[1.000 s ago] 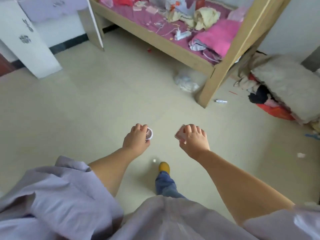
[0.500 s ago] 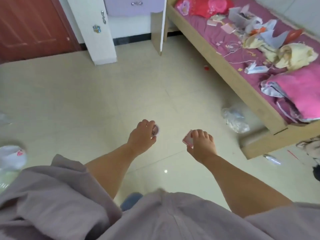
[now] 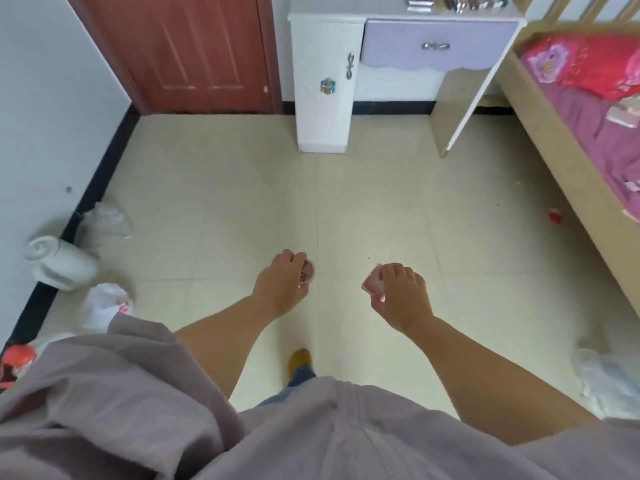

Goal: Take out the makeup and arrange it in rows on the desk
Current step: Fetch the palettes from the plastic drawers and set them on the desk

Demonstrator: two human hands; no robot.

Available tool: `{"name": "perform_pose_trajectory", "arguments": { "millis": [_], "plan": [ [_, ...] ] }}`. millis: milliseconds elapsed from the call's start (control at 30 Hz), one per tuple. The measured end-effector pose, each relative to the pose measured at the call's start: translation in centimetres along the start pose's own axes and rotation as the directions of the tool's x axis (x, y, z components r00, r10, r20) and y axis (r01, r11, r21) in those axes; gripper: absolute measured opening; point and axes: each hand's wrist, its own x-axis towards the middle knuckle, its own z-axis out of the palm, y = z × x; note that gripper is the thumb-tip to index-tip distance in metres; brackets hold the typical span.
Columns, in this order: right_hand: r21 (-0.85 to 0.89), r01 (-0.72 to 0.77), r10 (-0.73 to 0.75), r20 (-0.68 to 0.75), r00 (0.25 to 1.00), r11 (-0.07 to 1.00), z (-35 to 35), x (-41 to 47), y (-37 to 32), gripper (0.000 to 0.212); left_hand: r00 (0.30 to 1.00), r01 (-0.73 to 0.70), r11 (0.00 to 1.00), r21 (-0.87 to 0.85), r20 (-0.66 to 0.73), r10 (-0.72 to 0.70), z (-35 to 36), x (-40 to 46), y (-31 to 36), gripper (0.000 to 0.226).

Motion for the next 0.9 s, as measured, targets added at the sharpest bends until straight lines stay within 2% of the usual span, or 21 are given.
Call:
{"name": "perform_pose_trajectory", "arguments": {
  "millis": [200,267,433,733,900],
  "plan": [
    [0.058,-0.047,0.048,-0.033,0.998,0.997,-4.2,12.5,-0.4,0.048,0.999,-0.045,0.998,0.037,0.030,0.044,-4.7,13.6,-2.5,0.049],
    [0.038,-0.079,0.080,-0.018,0.997,0.996,-4.9,16.0,1.0,0.050,0.992,-0.110,0.993,0.051,0.068,0.106,-5.2,17.8,-1.8,0.048],
    [-0.007,-0.136,0.136,0.000,0.991,0.991,-6.5,25.7,6.4,0.048,0.977,-0.209,0.977,0.042,0.050,0.207,-6.4,29.9,0.6,0.049],
    [-0.006,-0.065,0.064,-0.076,0.995,0.998,-15.5,48.6,16.3,0.048,0.993,-0.113,0.994,-0.004,-0.035,0.113,-12.3,52.9,4.2,0.050],
    [0.037,-0.037,0.041,-0.088,0.995,0.999,-18.5,58.6,18.8,0.047,0.996,-0.087,0.996,0.002,0.009,0.087,-13.7,62.8,5.3,0.050]
  ]
}}
